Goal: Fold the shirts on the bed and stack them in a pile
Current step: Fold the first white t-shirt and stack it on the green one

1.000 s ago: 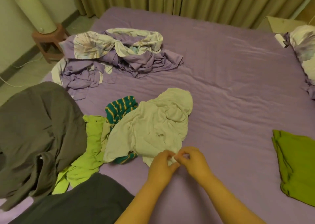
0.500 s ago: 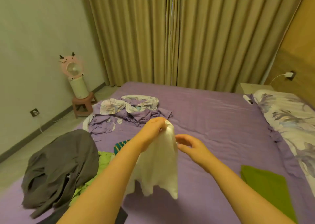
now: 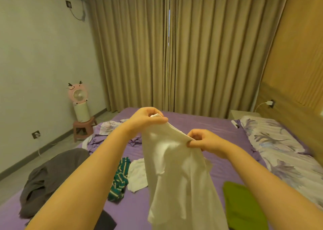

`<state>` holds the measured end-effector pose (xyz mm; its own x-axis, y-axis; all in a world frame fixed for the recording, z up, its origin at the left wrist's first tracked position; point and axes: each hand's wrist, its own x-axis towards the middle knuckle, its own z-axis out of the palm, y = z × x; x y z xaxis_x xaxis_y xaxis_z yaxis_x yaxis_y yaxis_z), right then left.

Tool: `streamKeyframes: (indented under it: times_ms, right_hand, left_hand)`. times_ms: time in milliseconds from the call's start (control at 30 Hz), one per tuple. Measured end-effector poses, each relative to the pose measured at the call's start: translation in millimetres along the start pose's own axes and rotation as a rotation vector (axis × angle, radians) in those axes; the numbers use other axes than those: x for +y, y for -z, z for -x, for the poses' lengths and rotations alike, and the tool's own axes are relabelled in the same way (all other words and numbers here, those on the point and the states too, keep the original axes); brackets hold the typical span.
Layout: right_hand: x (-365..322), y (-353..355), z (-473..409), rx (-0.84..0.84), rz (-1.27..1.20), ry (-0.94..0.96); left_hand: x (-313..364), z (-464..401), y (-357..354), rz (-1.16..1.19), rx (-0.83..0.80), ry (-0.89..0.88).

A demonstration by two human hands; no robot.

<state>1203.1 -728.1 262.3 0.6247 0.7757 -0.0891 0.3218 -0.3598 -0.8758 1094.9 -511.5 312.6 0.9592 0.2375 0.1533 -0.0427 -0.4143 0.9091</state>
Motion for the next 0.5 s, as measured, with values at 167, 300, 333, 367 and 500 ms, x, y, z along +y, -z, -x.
streamKeyframes:
  times_ms: [167, 300, 333, 367, 500]
  right_hand:
    - [-16.2, 19.8, 30.3, -0.006, 0.197, -0.034]
    - [-22.4, 22.3, 37.2, 0.098, 0.186, -0.042]
    - [-24.9, 21.6, 37.5, 0.127, 0.139, -0.03]
    - [-28.4, 20.6, 37.6, 0.144, 0.076, -0.011]
    - [-56.0, 14.5, 36.0, 0.157, -0.205, 0.025]
  left_hand:
    - [12.6, 5.6, 11.3, -0.038, 0.005, -0.073]
    - [9.2, -3.4, 23.7, -0.05, 0.042, -0.106]
    - [7.8, -5.8, 25.7, -0.043, 0.059, -0.111]
    - [5.6, -8.6, 26.9, -0.031, 0.083, -0.115]
    - [-9.6, -18.5, 28.4, 0.024, 0.222, -0.111]
